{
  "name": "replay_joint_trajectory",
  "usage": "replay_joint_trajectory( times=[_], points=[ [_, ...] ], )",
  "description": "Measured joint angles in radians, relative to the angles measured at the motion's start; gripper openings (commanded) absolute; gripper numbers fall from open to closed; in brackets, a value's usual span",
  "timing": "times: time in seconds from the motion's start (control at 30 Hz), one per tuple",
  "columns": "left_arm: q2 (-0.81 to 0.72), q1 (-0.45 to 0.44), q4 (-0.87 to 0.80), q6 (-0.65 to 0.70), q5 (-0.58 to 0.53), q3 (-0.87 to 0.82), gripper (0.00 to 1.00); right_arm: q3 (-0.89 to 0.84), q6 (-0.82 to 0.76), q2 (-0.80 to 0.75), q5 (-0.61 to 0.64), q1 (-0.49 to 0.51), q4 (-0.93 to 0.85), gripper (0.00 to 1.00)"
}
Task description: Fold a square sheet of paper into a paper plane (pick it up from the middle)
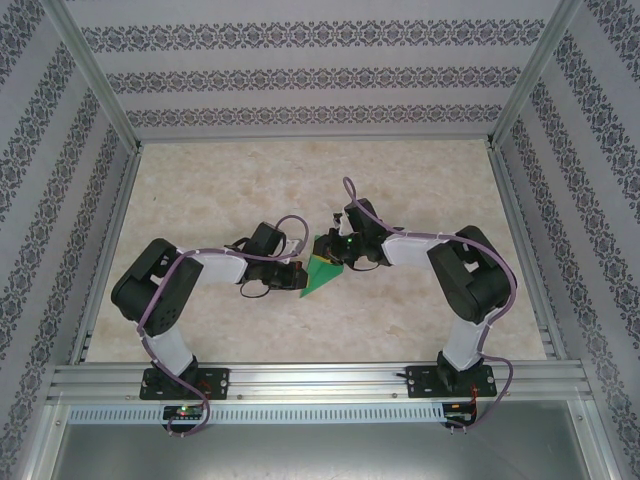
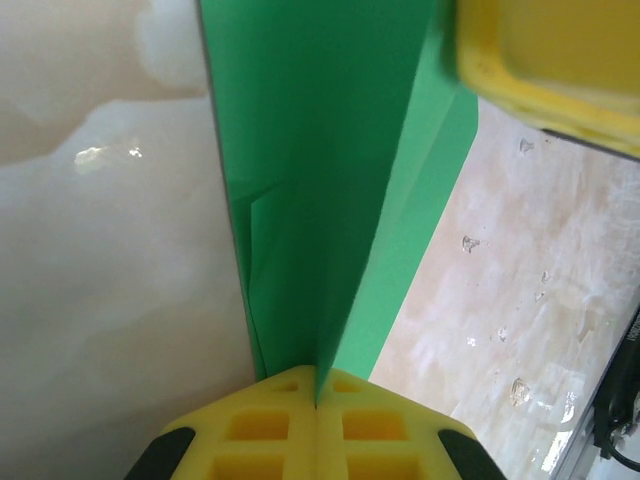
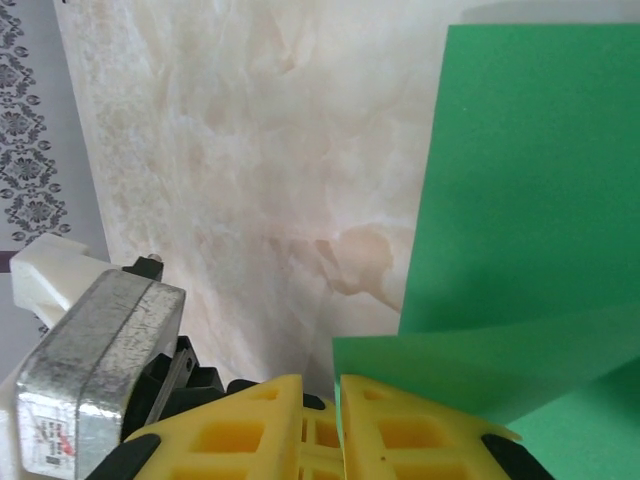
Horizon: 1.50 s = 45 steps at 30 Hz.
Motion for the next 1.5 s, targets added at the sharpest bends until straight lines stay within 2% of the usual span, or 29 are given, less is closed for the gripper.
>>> replay_joint_trajectory(
  times=[0.37,1.07,1.5],
  points=[
    [0.046,0.025,-0.014,-0.009,0.072,0.032,0.0,0.022,0.0,0.055,0.005,-0.001,0.003,0.18],
    [0.113,0.054,-0.149,-0.006,0.143,0.131,0.0,0.017,0.019,0.025,0.035,-0.034,0.019,0.21],
    [0.146,0.065,-0.236,0.024,0.172,0.186,0.0,0.071,0.019,0.049,-0.006,0.008,0.018,0.21]
  ],
)
